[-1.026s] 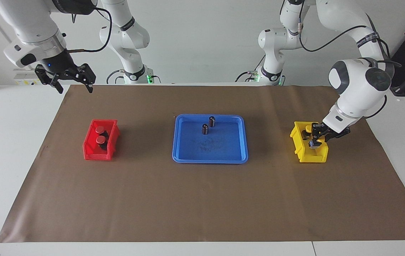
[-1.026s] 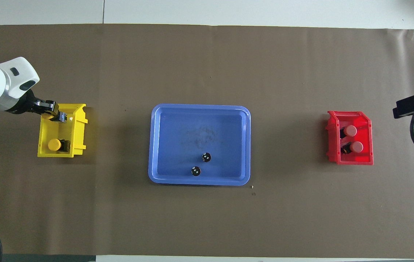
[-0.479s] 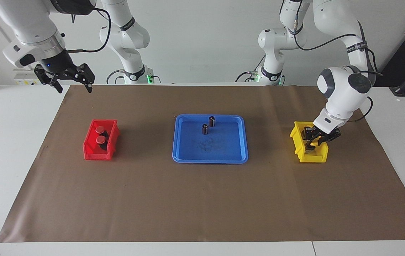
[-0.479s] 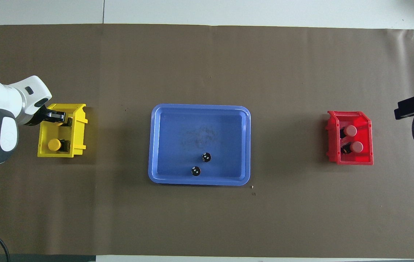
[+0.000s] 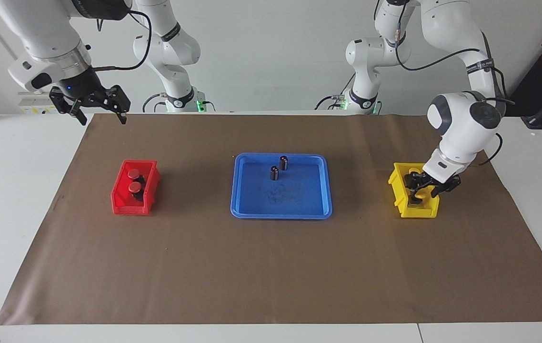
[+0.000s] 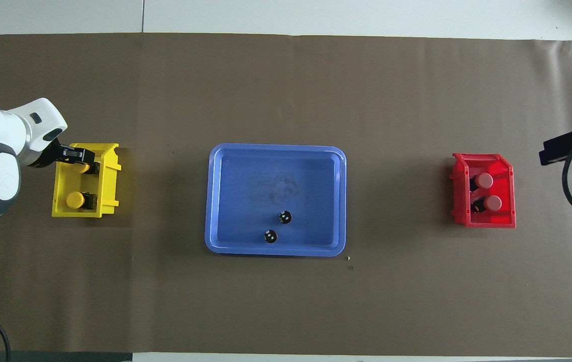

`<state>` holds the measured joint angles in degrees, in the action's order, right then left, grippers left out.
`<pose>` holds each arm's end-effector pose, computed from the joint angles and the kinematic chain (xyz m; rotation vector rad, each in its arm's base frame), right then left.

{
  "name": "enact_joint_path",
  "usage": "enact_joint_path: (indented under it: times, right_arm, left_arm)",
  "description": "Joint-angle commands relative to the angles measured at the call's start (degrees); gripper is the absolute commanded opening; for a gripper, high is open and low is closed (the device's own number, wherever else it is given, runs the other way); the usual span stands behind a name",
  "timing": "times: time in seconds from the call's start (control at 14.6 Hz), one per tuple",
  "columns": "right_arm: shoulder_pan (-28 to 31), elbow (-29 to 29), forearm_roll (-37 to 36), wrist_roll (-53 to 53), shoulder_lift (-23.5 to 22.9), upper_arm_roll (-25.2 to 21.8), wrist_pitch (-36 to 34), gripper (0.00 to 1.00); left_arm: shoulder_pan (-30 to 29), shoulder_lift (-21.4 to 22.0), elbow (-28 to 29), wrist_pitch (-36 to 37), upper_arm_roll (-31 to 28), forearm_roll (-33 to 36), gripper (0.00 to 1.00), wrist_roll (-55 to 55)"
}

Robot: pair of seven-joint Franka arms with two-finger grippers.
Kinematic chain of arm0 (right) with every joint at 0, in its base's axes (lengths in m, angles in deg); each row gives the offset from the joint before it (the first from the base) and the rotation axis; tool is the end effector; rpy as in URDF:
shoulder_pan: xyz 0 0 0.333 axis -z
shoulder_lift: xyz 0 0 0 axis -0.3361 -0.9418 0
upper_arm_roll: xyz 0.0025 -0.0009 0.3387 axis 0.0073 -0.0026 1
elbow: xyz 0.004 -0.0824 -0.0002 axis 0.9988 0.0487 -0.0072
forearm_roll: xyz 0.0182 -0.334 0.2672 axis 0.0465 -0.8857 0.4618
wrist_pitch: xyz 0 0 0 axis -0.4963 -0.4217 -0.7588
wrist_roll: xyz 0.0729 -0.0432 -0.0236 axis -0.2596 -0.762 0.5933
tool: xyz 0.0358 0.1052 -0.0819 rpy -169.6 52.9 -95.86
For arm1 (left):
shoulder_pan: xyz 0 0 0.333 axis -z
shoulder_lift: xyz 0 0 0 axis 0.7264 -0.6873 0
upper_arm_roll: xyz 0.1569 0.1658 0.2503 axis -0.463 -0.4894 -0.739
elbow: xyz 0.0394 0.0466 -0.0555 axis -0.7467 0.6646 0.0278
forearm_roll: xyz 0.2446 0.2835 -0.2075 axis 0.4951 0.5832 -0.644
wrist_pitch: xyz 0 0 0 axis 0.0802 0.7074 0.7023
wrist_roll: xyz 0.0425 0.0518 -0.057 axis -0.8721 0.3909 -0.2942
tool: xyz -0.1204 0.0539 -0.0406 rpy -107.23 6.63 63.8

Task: Sort red and yellow buttons by color
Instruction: 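Lower the yellow button into the yellow bin and open the left gripper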

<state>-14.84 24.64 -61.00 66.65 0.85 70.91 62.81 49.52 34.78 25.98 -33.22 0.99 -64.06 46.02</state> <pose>0.5741 -0.0189 0.6371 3.1121 0.0627 -0.0912 0.6184 -0.0165 0.3736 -3.1123 0.3294 -0.0280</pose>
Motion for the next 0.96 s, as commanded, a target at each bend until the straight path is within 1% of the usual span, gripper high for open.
enact_joint_path:
  times: [0.0, 0.07, 0.21, 0.27, 0.41, 0.48, 0.68, 0.89]
  right_arm:
    - [0.21, -0.66, 0.66, -0.32, -0.32, 0.35, -1.11, 1.0]
    - [0.13, -0.66, 0.66, -0.14, -0.32, 0.35, -1.2, 1.0]
    - [0.21, -0.66, 0.66, -0.14, -0.32, 0.35, -1.72, 1.0]
    - [0.21, -0.66, 0.66, -0.14, -0.32, 0.35, -1.72, 1.0]
    - [0.3, -0.66, 0.58, -0.14, -0.32, 0.35, -1.72, 1.0]
    - [0.21, -0.66, 0.32, -0.14, -0.32, 0.35, -1.64, 1.0]
    - [0.21, -0.74, -0.04, -0.23, -0.4, 0.35, -1.55, 1.0]
    - [0.21, -0.74, -0.04, -0.23, -0.4, 0.35, -1.55, 1.0]
  left_arm:
    - [-0.39, 0.02, -8.7, 10.22, 0.58, 0.39, 0.88, 0.56]
    - [-0.21, 0.37, -11.16, 13.56, 0.66, 0.39, 1.0, 0.65]
    - [-0.12, 2.21, -15.73, 19.1, 0.84, -0.83, 1.0, -0.05]
    - [-0.03, 2.74, -18.63, 22.0, 0.84, -2.67, 1.0, -1.19]
    - [0.05, 2.74, -24.86, 29.2, 1.02, -3.65, 1.0, -4.96]
    - [0.06, 2.74, -27.33, 32.11, 1.1, -3.74, 1.0, -5.07]
    - [0.05, 2.74, -31.04, 38.8, 1.19, -3.74, 1.0, -7.08]
    - [1.1, 3.53, -32.1, 40.23, 1.19, -3.74, 1.0, -8.14]
